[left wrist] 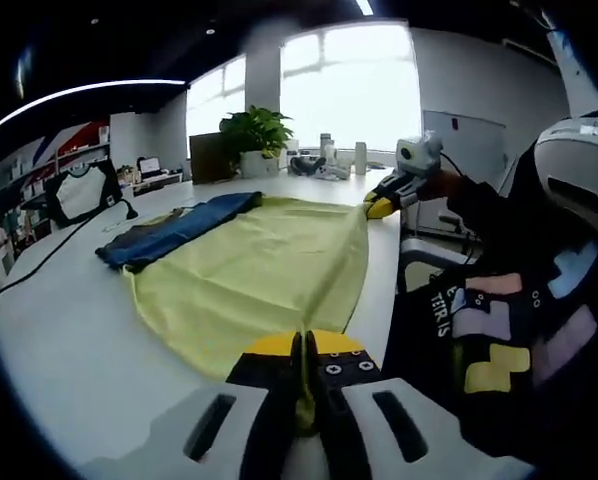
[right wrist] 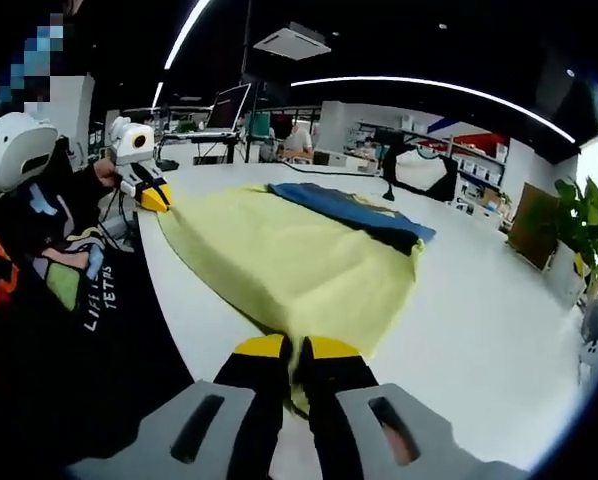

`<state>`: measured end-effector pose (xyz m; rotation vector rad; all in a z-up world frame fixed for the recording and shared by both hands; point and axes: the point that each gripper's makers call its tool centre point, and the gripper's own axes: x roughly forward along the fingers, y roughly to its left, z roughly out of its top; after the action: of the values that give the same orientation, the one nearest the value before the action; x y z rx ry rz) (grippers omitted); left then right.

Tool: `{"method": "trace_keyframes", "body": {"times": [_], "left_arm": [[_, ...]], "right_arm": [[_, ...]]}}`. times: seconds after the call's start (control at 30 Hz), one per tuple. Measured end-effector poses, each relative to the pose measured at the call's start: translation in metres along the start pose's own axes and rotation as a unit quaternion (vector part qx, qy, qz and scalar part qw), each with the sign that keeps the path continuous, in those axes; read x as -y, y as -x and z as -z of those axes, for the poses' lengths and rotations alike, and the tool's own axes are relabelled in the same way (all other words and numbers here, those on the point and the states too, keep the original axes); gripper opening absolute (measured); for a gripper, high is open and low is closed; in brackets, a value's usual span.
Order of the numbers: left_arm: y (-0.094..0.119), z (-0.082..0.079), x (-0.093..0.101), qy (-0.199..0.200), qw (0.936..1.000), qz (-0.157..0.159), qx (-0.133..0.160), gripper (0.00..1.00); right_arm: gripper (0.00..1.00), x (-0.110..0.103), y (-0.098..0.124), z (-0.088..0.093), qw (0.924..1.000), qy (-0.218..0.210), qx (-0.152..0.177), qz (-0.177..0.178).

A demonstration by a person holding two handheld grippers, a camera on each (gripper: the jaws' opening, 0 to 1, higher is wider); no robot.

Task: Fold the garment on the visible template until the final outline fits inside the template.

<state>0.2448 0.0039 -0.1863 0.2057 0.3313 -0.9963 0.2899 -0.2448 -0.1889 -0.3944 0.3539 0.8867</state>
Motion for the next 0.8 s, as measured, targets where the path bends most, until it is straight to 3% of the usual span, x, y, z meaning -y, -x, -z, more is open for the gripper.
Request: {"method": "trace_keyframes", "body": {"times": [0.1,0.3,0.43,0.47,0.57,0.7,0.8], "left_arm": [[0.000,-0.001,-0.001,0.004,1.0000,-0.004,0.001,0.02],[0.004,-0.008,-0.005,-0.002,0.9997,-0.018,0.016,0.02],[0.014,-0.020,-0.010,-0.005,0.9989,-0.034,0.031,0.02],[0.019,-0.024,-0.015,-0.008,0.9979,-0.056,0.032,0.02],[0.034,-0.040,-0.019,-0.025,0.9955,-0.080,0.043,0.02],[0.053,-0.064,-0.023,-0.045,0.9909,-0.103,0.075,0.02],[0.061,-0.068,-0.024,-0.047,0.9893,-0.110,0.082,0.02]], "right_arm": [[0.00,0.003,0.000,-0.001,0.9998,-0.020,0.001,0.005],[0.00,0.008,0.011,-0.022,0.9990,-0.004,0.038,0.021],[0.00,0.004,0.014,-0.028,0.9990,0.018,0.037,0.016],[0.00,0.002,0.014,-0.028,0.9991,0.023,0.034,0.011],[0.00,-0.009,0.016,-0.034,0.9987,0.043,0.027,-0.001],[0.00,-0.011,0.021,-0.053,0.9976,0.052,0.046,-0.002],[0.00,-0.014,0.026,-0.065,0.9962,0.061,0.063,-0.002]]}}
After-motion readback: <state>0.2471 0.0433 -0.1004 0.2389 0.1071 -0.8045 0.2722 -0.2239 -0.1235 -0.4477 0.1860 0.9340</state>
